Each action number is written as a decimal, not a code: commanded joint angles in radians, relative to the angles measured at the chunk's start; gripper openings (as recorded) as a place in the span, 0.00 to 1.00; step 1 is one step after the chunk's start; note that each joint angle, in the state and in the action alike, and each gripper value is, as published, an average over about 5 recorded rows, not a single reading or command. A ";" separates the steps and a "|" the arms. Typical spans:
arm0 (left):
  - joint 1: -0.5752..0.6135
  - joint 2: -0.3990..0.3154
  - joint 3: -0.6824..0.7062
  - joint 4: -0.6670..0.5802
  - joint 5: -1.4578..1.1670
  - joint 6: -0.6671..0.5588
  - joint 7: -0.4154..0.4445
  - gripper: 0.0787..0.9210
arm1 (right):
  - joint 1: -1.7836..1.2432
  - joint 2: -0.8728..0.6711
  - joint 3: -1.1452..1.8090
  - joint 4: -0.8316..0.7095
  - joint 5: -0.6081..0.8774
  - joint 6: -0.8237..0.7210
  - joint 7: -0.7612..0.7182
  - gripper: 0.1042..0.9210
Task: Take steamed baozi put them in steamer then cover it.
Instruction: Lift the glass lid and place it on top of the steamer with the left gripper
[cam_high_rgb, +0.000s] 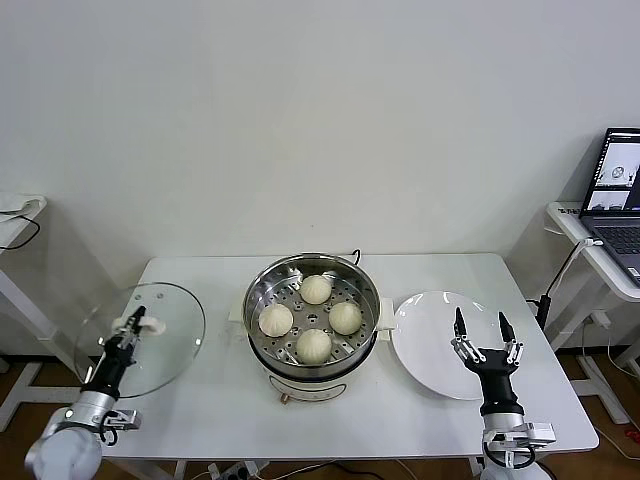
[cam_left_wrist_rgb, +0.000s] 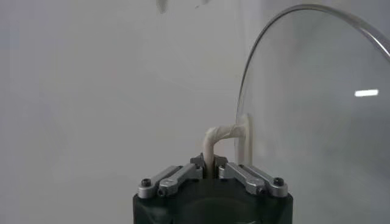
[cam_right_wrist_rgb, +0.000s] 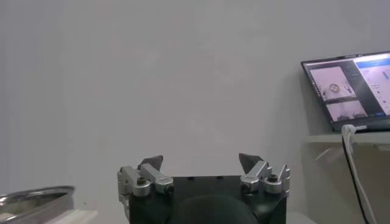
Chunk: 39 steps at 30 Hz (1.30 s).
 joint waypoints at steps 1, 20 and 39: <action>0.170 0.135 0.131 -0.449 -0.290 0.398 0.229 0.13 | -0.003 0.000 0.000 0.007 0.001 0.003 -0.001 0.88; -0.099 0.366 0.762 -0.572 -0.372 0.839 0.245 0.13 | -0.025 0.015 0.025 0.022 -0.011 0.011 -0.003 0.88; -0.249 0.341 1.037 -0.543 -0.280 0.971 0.302 0.13 | -0.025 0.029 0.030 0.008 -0.029 0.011 -0.001 0.88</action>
